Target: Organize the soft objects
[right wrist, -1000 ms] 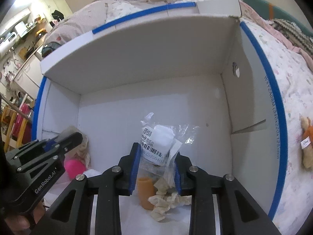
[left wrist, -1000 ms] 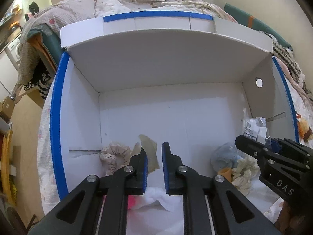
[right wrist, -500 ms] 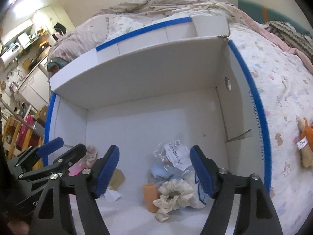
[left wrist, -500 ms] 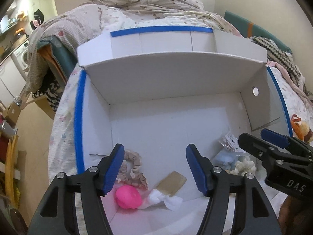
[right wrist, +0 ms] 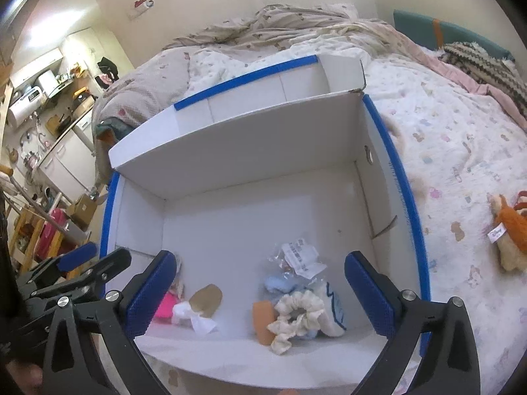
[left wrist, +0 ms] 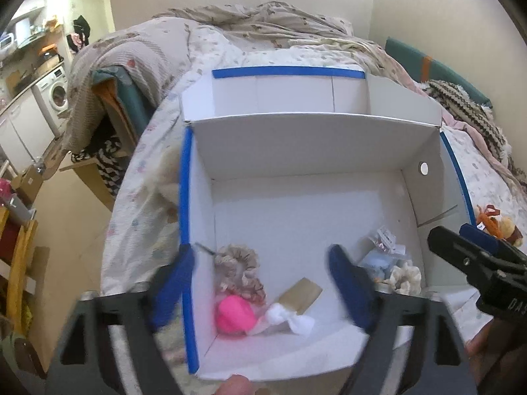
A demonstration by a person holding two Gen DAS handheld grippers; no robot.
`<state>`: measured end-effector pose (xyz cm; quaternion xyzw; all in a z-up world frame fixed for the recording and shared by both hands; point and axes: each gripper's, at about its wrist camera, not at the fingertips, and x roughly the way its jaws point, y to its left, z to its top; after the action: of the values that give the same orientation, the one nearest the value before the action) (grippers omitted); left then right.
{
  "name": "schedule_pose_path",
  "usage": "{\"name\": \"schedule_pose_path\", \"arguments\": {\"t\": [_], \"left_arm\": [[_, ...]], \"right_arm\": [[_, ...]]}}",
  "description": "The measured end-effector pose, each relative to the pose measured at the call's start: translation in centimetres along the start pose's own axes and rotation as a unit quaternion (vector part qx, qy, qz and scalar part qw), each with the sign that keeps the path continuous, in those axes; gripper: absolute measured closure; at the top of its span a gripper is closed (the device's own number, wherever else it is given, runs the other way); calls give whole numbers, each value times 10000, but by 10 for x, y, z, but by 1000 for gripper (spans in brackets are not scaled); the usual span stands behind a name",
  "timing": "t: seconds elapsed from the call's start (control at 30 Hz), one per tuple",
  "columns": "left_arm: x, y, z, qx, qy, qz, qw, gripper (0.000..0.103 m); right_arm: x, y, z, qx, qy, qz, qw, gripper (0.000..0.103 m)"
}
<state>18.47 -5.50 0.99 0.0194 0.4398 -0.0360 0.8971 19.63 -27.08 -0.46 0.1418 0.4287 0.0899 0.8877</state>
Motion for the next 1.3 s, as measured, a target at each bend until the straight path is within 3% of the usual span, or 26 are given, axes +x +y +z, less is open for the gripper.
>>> {"name": "schedule_pose_path", "arguments": {"t": [0.17,0.23,0.63,0.77,0.87,1.1,1.3], "left_arm": [[-17,14,-13,-253,-88,-38,9996,9],[-24,18,-17,-298,-138,-6,9995,3],[-75,34,-62,-332,-486,684,9959,2],[-91,41,-77,-396,-559,553,9961,2],[-100,43,-84,-438,-656,514,9956,2],[-125,44,-96,-469,-1336,581,9882,2],[-126,43,-102,-482,-1342,498,9885,2]], "right_arm": [[-15,-1,-11,37,-72,44,10000,0],[-21,0,-17,81,-100,84,9999,0],[-56,8,-54,110,-190,223,9995,0],[-68,7,-66,141,-269,158,9994,0],[-79,11,-75,47,-430,-41,9991,0],[-100,28,-88,-417,-1052,-356,9929,0],[-108,38,-90,-779,-1491,-592,9840,0]]}}
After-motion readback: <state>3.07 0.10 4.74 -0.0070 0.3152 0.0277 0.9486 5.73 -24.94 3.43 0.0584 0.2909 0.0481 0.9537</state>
